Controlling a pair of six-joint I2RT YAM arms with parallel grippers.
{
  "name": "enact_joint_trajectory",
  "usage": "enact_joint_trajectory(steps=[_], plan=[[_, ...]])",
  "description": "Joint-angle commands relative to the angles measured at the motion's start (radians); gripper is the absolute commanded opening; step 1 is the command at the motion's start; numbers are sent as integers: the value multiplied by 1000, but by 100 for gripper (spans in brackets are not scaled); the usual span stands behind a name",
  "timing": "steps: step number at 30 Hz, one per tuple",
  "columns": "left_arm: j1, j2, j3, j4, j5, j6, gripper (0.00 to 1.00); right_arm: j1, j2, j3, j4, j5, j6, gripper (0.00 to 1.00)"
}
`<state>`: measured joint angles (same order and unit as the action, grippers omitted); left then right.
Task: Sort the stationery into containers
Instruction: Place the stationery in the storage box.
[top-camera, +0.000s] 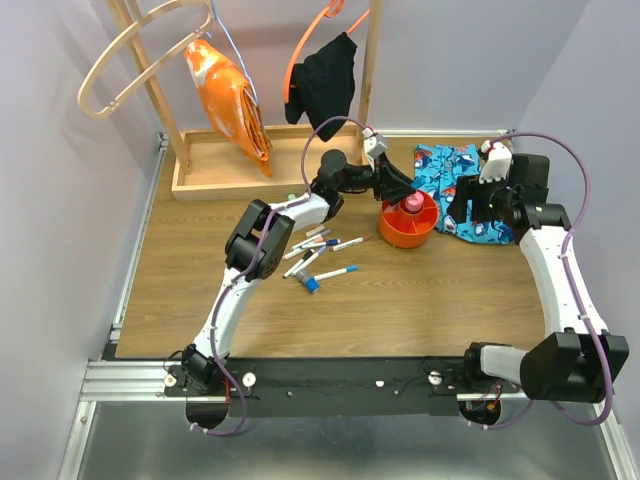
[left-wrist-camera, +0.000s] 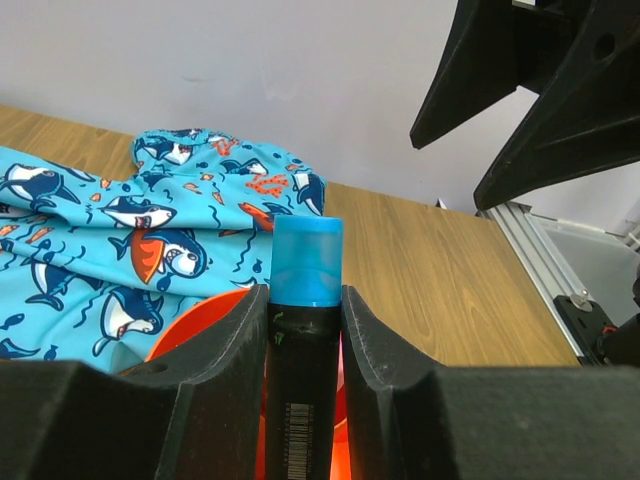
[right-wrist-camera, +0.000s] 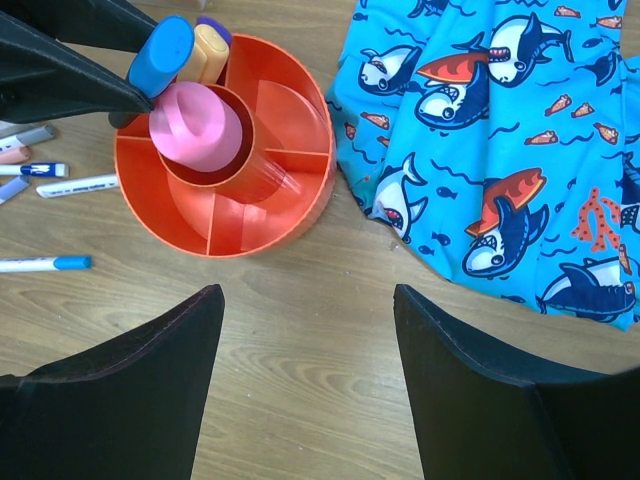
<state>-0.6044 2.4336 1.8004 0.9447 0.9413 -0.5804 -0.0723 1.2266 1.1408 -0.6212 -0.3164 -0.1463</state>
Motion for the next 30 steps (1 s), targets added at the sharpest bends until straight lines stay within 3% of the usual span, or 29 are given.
enact_joint_trajectory(steps=[1,12,30], plan=[[2,33,4,74,-12,-19,0,-6,2,4,-8,-20,4,76],[5,102,73,95,-15,-52,0,-6,57,40,-17,-27,-6,76],[23,102,-29,220,-6,-130,0,-6,129,99,-34,-29,-21,76]])
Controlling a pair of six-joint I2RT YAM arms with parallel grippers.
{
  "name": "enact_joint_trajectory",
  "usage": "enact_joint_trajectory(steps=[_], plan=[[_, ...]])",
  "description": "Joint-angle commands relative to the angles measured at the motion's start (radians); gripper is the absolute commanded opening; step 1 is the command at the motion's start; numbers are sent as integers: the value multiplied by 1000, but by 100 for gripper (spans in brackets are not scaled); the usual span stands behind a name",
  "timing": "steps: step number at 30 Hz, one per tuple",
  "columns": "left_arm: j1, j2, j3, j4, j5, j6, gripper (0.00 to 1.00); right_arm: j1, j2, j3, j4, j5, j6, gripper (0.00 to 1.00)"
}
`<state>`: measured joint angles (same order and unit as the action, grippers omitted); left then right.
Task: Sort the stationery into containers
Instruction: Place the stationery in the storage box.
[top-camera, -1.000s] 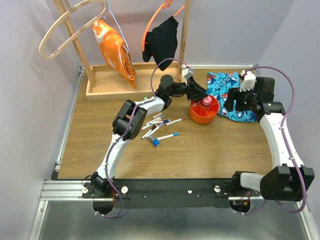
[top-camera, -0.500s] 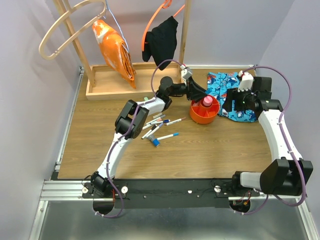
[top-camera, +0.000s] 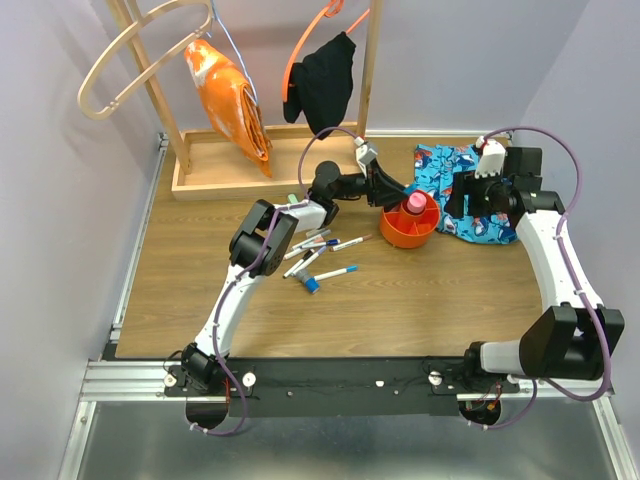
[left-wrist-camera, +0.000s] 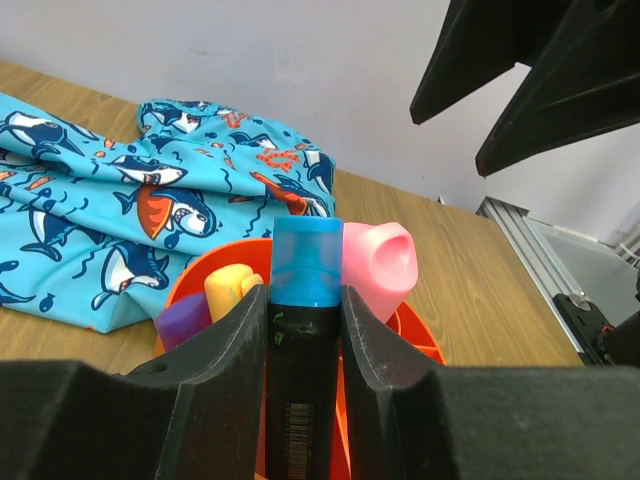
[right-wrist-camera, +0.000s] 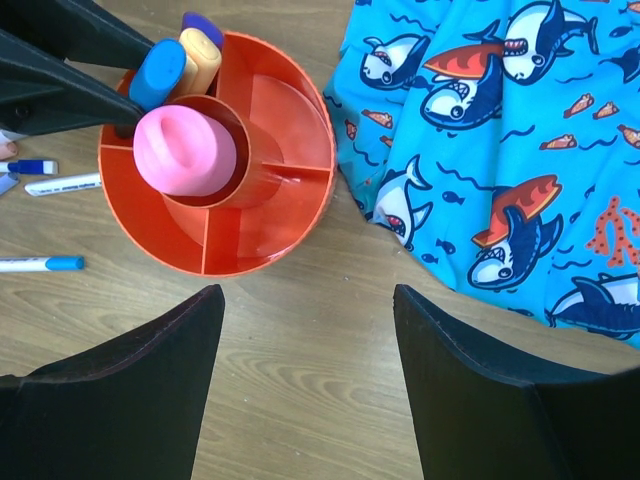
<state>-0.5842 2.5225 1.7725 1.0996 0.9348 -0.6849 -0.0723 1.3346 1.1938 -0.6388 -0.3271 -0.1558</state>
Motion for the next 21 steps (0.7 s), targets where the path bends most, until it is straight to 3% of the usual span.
enact_joint_trajectory(steps=[1,7,12,16,21], plan=[[4,15,1,68,-1,-30,0,-6,24,46,-15,-20,-13,76],[20,-4,-37,83,-5,-47,0,-6,29,52,-13,-17,-11,76],[40,-5,-50,88,-7,-65,10,-6,25,50,-13,-20,-11,76],[44,-14,-67,106,9,-65,32,-6,29,52,-12,-26,-11,76],[47,-34,-85,117,33,-62,44,-6,37,56,-2,-33,-7,76]])
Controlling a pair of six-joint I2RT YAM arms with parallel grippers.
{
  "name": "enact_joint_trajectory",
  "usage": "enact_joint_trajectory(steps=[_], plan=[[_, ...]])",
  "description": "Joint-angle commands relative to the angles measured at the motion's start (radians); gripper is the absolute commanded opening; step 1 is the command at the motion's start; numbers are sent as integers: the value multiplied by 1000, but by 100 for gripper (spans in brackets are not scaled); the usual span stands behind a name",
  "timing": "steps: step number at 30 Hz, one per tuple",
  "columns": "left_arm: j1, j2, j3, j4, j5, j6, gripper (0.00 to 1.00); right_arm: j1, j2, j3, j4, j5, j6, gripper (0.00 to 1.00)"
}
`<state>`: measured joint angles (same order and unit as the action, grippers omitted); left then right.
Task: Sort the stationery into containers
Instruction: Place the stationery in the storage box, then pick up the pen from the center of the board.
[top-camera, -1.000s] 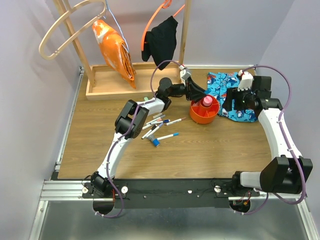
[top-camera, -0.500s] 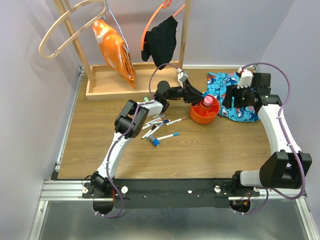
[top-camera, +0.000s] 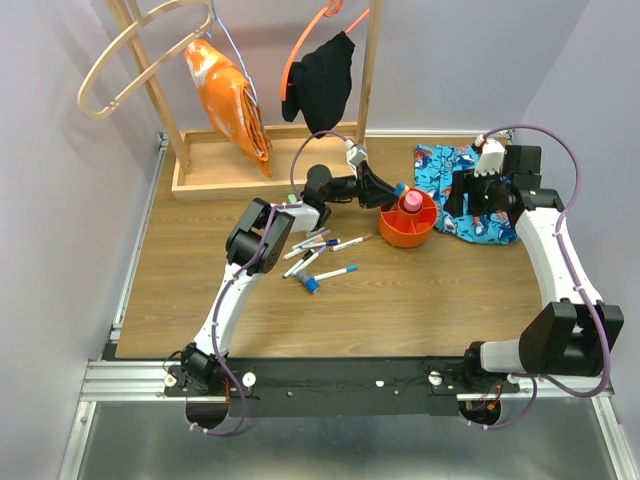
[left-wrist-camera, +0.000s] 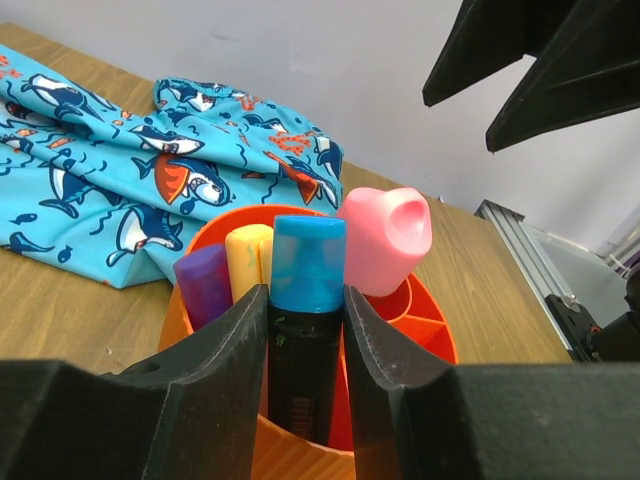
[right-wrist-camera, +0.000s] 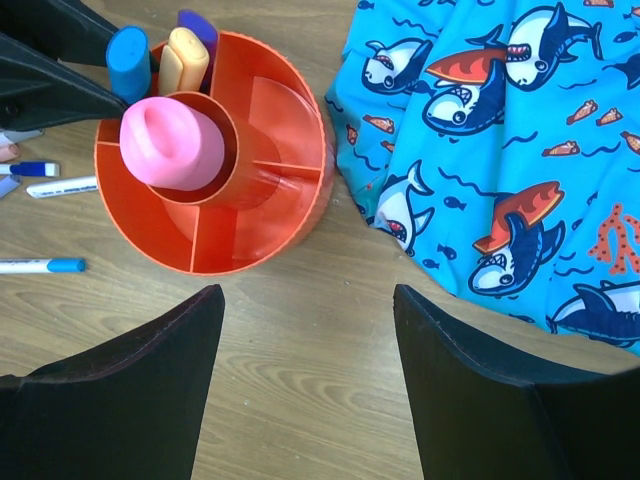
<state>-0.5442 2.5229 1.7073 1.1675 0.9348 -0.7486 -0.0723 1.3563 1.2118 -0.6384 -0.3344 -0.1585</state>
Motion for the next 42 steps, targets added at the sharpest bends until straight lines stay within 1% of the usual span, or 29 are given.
enact_joint_trajectory(steps=[1,6,8,11,12,13,14,18,19,21,22,24,25,26,27,28,29,30,31,32,33,34,36,37,38,39,40,42], plan=[[7,-44,-21,47,35,8,45,-4,15,40,-1,-28,-4,76],[12,-72,-32,40,50,22,50,-4,12,43,6,-38,4,76],[13,-93,-52,29,55,29,57,-4,7,51,6,-41,4,76],[18,-125,-90,24,65,34,64,-6,3,60,5,-40,2,76],[21,-136,-103,21,65,37,68,-6,1,61,3,-40,1,76],[23,-159,-122,21,65,37,86,-6,-2,63,3,-41,4,76],[24,-171,-133,17,65,41,99,-4,-9,64,3,-44,2,76],[30,-249,-178,-58,65,80,99,-6,-32,66,3,-45,4,76],[30,-295,-187,-140,64,113,99,-4,-39,65,5,-45,4,76],[29,-350,-224,-234,62,159,99,-6,-63,57,11,-46,2,76],[27,-422,-244,-352,58,239,99,-4,-75,37,16,-48,-1,76],[21,-502,-304,-531,39,355,99,-4,-109,8,28,-52,-4,76],[18,-580,-314,-753,7,438,99,-4,-118,-15,31,-57,-6,76],[13,-619,-334,-873,-20,597,99,-4,-131,-26,32,-77,-7,76],[3,-656,-339,-991,-51,691,99,-4,-140,-31,29,-89,-10,76],[-2,-721,-345,-1192,-117,775,99,-4,-160,-35,26,-100,-22,76],[-6,-751,-359,-1280,-145,848,99,-3,-167,-43,26,-109,-29,76],[-10,-778,-368,-1355,-175,977,99,-3,-174,-44,26,-114,-38,76],[-10,-820,-374,-1485,-203,1023,99,0,-187,-47,25,-118,-67,76],[-10,-831,-371,-1558,-247,1075,99,3,-192,-52,23,-127,-81,76],[-10,-834,-358,-1635,-260,1153,99,8,-195,-52,20,-138,-96,76],[-10,-829,-341,-1780,-272,1198,99,9,-198,-55,19,-150,-120,76],[-10,-816,-310,-1876,-315,1233,99,11,-204,-79,31,-190,-133,76],[-10,-800,-304,-1951,-332,1244,99,11,-207,-95,46,-201,-127,76],[-10,-790,-285,-1982,-349,1241,99,11,-212,-112,89,-215,-109,76],[-10,-780,-273,-2002,-407,1217,99,11,-209,-129,107,-219,-81,76],[-10,-758,-259,-2045,-425,1177,99,11,-204,-133,123,-232,-23,75],[-11,-742,-233,-2071,-486,1151,99,15,-191,-138,147,-283,25,74]])
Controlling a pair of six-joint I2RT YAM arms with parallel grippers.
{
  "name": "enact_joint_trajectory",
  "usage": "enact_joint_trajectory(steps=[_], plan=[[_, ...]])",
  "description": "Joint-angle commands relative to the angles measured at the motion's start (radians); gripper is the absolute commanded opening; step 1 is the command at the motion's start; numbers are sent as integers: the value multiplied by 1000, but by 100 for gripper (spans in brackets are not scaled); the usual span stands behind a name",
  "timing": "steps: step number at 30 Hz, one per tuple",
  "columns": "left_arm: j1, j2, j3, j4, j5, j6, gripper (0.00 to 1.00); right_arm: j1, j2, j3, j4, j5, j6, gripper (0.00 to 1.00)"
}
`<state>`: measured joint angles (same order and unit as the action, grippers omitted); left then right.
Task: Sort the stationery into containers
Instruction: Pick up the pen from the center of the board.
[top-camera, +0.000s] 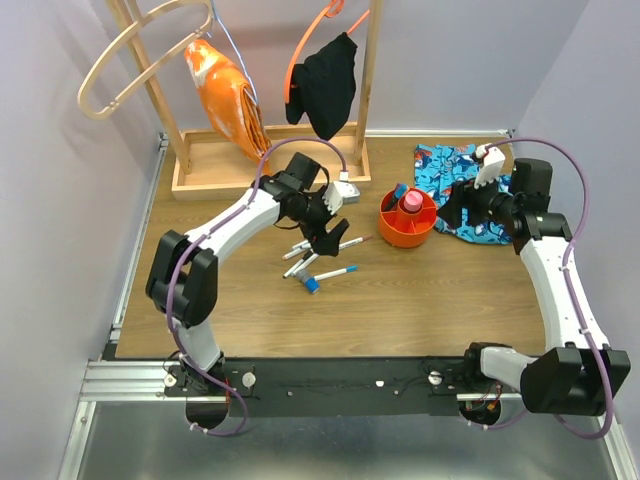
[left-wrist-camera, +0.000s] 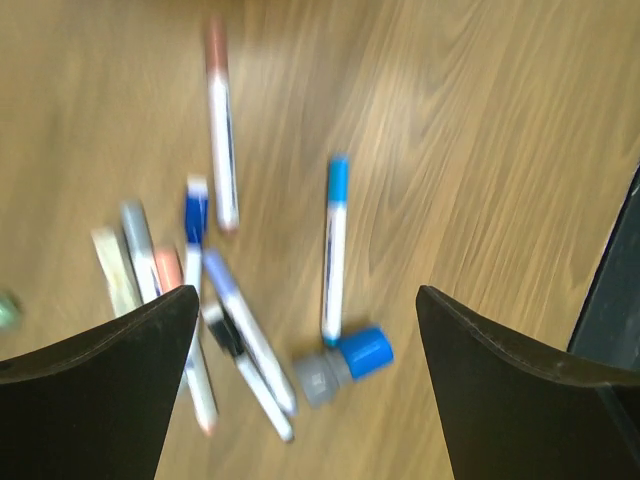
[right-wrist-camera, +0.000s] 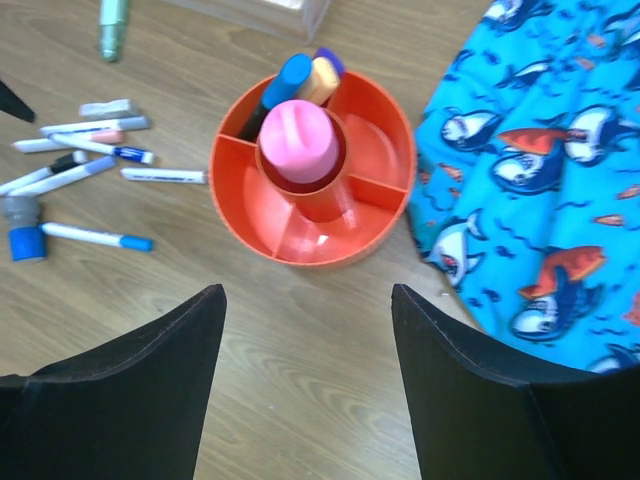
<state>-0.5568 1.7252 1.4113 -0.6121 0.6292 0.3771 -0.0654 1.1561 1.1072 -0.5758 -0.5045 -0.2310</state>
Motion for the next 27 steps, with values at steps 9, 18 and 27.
enact_joint_trajectory(steps=[9,18,27], plan=[[-93,48,-5,-91,-290,-29,99,29,8,-3,61,3,127,73],[-238,198,72,-118,-410,34,52,29,-111,17,43,21,73,75],[-259,307,92,-101,-497,51,58,29,-179,-13,96,11,228,75]])
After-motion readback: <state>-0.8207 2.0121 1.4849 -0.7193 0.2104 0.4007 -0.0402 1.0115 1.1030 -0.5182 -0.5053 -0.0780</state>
